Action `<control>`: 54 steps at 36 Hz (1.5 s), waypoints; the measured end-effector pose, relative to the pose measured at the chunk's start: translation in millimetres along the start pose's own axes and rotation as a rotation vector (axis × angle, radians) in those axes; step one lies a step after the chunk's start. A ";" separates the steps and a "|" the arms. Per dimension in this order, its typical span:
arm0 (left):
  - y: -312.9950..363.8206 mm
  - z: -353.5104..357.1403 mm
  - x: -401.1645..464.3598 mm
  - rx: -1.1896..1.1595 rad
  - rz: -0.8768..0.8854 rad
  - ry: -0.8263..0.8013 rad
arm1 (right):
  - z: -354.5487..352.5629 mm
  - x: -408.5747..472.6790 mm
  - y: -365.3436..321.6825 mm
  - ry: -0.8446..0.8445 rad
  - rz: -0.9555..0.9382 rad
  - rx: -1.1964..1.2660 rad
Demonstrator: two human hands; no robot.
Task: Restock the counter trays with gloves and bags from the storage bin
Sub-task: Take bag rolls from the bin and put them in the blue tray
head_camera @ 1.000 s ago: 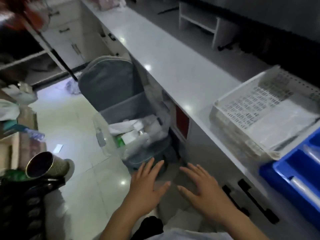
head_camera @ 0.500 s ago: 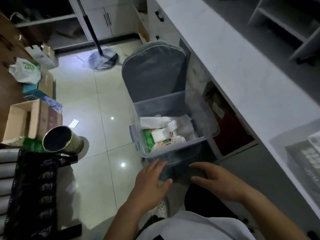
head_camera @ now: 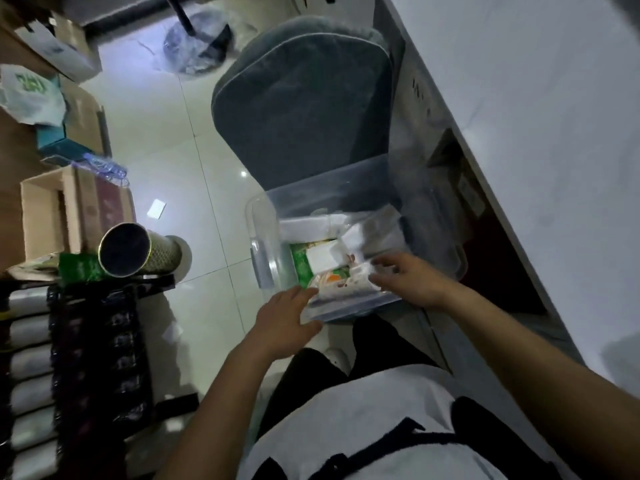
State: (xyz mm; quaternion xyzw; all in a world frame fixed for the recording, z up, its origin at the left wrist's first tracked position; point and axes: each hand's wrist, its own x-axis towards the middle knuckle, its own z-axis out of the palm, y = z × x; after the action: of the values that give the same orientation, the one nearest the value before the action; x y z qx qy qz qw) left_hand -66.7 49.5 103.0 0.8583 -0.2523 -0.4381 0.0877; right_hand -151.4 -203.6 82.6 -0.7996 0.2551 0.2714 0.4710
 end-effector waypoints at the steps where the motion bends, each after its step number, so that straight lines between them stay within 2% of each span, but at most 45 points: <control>1: 0.2 2.6 16.1 -0.015 -0.032 -0.025 | -2.1 14.6 1.5 -0.030 0.010 0.011; 5: 1.7 21.3 56.5 -0.107 -0.111 -0.092 | -3.6 61.0 3.6 -0.055 0.040 -0.057; 11: -4.1 66.3 83.6 0.026 -0.027 -0.309 | 22.1 122.3 38.8 -0.137 0.170 -0.299; 15: -15.4 83.3 87.9 0.027 0.032 -0.276 | 49.8 145.6 64.3 -0.234 0.216 -0.419; 21: -41.4 82.7 95.3 -0.109 0.108 -0.276 | 75.0 161.6 73.5 -0.242 0.268 -0.345; 24: -53.9 68.9 101.3 -0.235 0.039 -0.303 | 77.7 161.3 69.7 -0.173 0.291 -0.304; 33: -65.4 16.1 114.0 -0.373 0.029 0.009 | 43.2 130.7 7.5 0.117 -0.027 -0.172; 40: -31.6 -12.4 112.4 -0.510 0.231 0.182 | 17.4 61.2 -42.9 0.221 -0.257 0.296; 43: -23.2 -19.4 109.5 -0.553 0.272 0.142 | 12.2 46.9 -53.1 0.160 -0.238 0.500; 46: -24.0 -19.6 106.9 -0.559 0.264 0.143 | 6.3 50.6 -57.2 0.099 -0.201 0.575; 51: -36.9 -8.9 107.7 -0.678 0.123 0.203 | -8.3 92.7 -48.1 -0.047 -0.052 0.628; 54: -46.7 3.7 110.2 -0.790 0.008 0.278 | -3.6 141.2 -27.7 0.031 0.120 0.553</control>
State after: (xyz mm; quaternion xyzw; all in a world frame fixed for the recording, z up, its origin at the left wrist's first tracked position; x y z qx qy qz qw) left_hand 0.8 33.6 5.3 0.8085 -0.0542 -0.3810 0.4451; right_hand -30.4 -216.5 5.8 -0.6283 0.3737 0.2068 0.6503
